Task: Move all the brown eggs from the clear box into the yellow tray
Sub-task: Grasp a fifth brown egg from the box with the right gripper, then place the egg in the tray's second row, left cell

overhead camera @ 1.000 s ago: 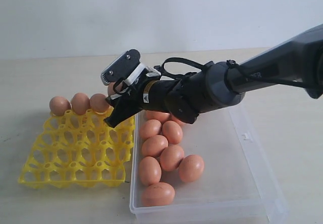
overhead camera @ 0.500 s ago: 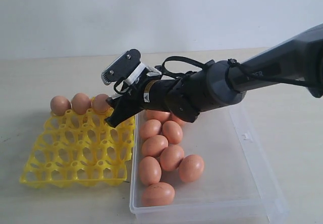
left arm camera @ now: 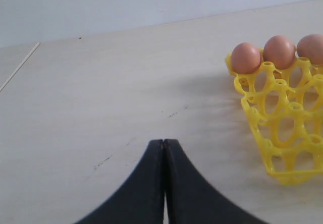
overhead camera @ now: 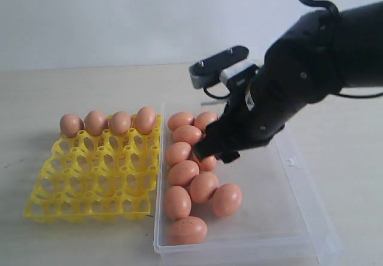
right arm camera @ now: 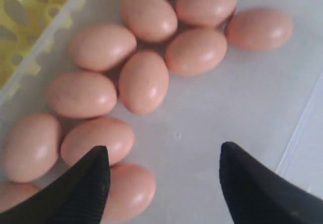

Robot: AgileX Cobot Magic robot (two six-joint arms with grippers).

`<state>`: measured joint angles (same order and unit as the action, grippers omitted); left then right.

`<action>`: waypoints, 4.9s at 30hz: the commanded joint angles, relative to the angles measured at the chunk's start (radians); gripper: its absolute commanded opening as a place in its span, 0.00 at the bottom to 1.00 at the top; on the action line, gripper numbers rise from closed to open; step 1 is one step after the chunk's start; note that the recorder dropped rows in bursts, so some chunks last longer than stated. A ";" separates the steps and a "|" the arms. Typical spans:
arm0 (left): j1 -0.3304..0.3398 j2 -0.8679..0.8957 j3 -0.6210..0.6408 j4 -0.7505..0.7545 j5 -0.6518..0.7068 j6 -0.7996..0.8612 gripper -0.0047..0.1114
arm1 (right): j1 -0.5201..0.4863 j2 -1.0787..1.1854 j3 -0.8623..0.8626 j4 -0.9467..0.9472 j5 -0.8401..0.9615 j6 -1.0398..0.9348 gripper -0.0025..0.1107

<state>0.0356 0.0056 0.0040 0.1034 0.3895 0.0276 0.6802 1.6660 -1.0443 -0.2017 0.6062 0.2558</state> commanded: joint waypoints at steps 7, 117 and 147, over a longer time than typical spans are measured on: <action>-0.006 -0.006 -0.004 -0.002 -0.009 -0.005 0.04 | -0.005 -0.018 0.163 0.202 -0.169 0.083 0.61; -0.006 -0.006 -0.004 -0.002 -0.009 -0.005 0.04 | 0.231 0.766 -0.719 -0.034 -0.702 -0.173 0.13; -0.006 -0.006 -0.004 -0.002 -0.009 -0.005 0.04 | 0.178 0.077 -0.130 -0.145 -0.238 0.027 0.51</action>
<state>0.0356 0.0056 0.0040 0.1034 0.3895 0.0276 0.8850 1.8242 -1.2855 -0.3429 0.3671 0.1884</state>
